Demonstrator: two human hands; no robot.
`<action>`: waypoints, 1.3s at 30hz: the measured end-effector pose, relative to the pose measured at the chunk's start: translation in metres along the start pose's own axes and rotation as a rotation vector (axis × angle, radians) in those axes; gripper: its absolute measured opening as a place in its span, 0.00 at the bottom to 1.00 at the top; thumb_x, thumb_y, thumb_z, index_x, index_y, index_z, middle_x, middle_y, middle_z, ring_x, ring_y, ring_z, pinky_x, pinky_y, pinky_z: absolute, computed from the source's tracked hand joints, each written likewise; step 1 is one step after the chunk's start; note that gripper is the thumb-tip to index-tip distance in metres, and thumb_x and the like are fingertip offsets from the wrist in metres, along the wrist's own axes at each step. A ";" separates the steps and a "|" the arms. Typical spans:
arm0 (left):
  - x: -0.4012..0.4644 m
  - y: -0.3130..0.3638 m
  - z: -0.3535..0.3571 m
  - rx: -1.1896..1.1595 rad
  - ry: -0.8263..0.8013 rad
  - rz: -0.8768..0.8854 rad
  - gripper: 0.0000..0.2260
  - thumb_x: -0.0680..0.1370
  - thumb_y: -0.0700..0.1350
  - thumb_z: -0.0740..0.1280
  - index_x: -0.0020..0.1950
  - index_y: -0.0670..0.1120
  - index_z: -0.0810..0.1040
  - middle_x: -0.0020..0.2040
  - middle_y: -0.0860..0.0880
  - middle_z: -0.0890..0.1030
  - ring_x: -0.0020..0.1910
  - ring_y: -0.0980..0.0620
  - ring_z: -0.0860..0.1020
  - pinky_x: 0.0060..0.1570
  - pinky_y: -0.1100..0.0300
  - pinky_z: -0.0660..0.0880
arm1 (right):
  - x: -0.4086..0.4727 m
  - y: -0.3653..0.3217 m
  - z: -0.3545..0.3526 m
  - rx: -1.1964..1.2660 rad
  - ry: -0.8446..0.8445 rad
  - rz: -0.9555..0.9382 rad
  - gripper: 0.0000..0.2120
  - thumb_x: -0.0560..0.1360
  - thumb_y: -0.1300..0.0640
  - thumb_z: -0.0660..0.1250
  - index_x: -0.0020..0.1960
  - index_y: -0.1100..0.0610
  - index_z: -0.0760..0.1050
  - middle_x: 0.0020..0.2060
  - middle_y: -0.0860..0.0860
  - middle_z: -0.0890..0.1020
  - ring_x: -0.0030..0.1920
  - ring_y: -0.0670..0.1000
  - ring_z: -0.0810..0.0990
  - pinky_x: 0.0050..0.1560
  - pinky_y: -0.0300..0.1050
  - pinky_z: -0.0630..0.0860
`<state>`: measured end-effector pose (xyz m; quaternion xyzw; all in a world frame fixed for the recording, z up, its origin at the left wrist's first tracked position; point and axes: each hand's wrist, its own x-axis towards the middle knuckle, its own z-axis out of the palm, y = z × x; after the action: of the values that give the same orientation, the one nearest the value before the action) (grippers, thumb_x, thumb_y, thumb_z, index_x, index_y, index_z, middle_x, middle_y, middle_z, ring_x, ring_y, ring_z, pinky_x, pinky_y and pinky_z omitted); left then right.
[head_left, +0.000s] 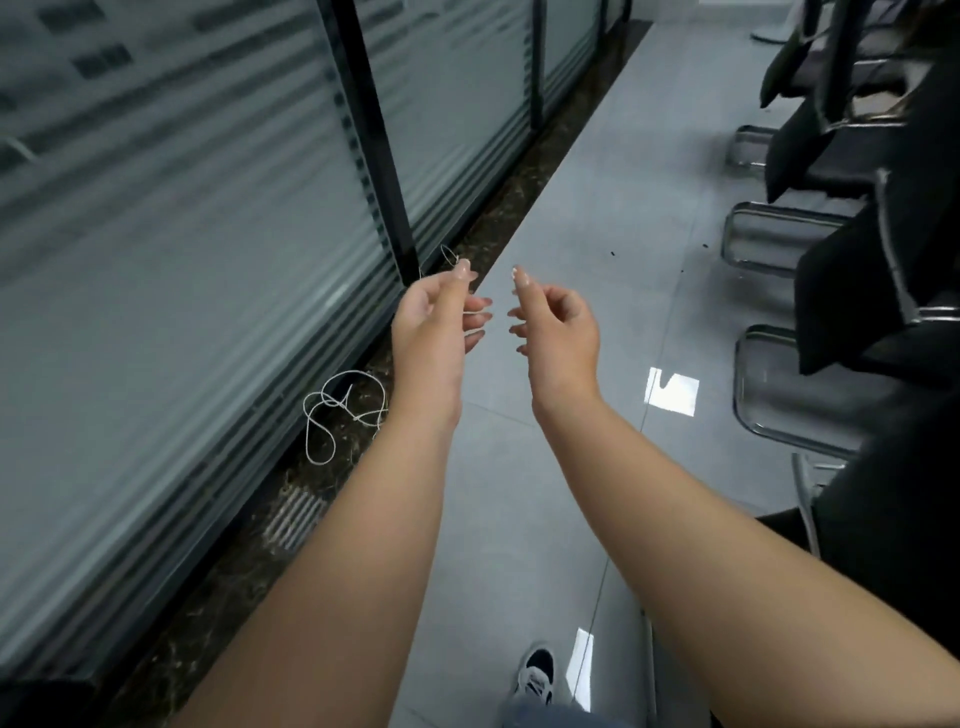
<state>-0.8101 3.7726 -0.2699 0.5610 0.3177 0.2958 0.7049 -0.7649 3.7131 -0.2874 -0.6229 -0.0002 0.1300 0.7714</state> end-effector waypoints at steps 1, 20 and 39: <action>0.014 0.002 0.012 -0.005 -0.010 0.004 0.06 0.78 0.48 0.63 0.43 0.48 0.76 0.34 0.52 0.77 0.32 0.59 0.75 0.35 0.66 0.72 | 0.015 -0.005 0.002 0.006 -0.011 -0.007 0.12 0.74 0.52 0.68 0.36 0.54 0.70 0.36 0.51 0.76 0.39 0.49 0.74 0.42 0.42 0.71; 0.196 -0.045 0.371 0.073 -0.903 -0.168 0.06 0.78 0.47 0.64 0.42 0.47 0.75 0.30 0.54 0.77 0.31 0.58 0.76 0.34 0.66 0.73 | 0.326 -0.091 -0.149 0.049 0.749 -0.230 0.10 0.74 0.53 0.69 0.37 0.54 0.71 0.33 0.48 0.76 0.35 0.46 0.74 0.38 0.38 0.70; 0.119 -0.137 0.555 0.522 -1.735 -0.395 0.08 0.79 0.50 0.63 0.45 0.47 0.77 0.35 0.50 0.78 0.34 0.55 0.75 0.38 0.64 0.73 | 0.333 -0.075 -0.336 0.129 1.520 -0.167 0.09 0.75 0.51 0.67 0.45 0.57 0.74 0.35 0.49 0.77 0.39 0.46 0.76 0.46 0.43 0.74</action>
<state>-0.2952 3.5032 -0.3245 0.6625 -0.1746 -0.4339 0.5851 -0.3738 3.4426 -0.3441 -0.4928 0.4909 -0.3930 0.6014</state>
